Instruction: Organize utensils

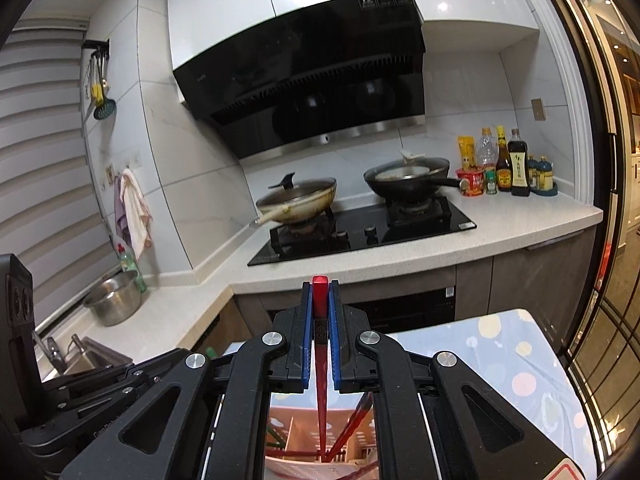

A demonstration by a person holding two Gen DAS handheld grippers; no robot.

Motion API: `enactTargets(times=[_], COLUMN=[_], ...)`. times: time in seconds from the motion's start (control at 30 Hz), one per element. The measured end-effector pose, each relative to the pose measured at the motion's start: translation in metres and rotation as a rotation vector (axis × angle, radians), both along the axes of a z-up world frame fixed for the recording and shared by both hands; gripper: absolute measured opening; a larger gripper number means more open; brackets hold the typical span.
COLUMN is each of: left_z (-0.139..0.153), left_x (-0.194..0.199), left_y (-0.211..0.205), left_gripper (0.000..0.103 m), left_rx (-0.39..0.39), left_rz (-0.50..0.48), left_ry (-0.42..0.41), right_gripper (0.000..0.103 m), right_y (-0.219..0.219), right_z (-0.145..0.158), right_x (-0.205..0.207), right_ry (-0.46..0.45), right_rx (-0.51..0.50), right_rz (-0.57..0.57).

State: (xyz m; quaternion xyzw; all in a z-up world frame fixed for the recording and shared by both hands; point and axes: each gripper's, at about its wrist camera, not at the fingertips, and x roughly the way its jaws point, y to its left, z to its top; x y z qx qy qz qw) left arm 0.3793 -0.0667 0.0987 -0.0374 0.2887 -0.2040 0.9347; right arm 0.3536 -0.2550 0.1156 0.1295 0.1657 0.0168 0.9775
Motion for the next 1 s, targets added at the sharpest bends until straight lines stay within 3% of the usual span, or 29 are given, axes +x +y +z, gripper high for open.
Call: enactTargets(times=[0.1, 0.17, 0.23, 0.3, 0.73, 1.0], left_z=[-0.006, -0.007, -0.008, -0.006, 0.009, 0.010], left_x=[0.003, 0.003, 0.003, 0.000, -0.031, -0.058], left_y=[0.002, 0.004, 0.007, 0.010, 0.007, 0.009], left_gripper=[0.003, 0.009, 0.031, 0.039, 0.039, 0.039], left_rx=[-0.002, -0.009, -0.009, -0.006, 0.054, 0.078], left_rz=[0.017, 0.026, 0.044, 0.060, 0.058, 0.056], left_ry=[0.014, 0.024, 0.025, 0.009, -0.045, -0.046], right_gripper=[0.014, 0.032, 0.037, 0.037, 0.037, 0.037], right_y=[0.000, 0.000, 0.000, 0.000, 0.012, 0.004], right_z=[-0.008, -0.010, -0.012, -0.013, -0.009, -0.019], right_x=[0.004, 0.002, -0.002, -0.006, -0.042, -0.078], right_ry=[0.029, 0.030, 0.026, 0.029, 0.029, 0.075], right_rx=[0.007, 0.004, 0.001, -0.003, -0.054, -0.037], right_rz=[0.009, 0.001, -0.001, 0.003, 0.020, 0.014])
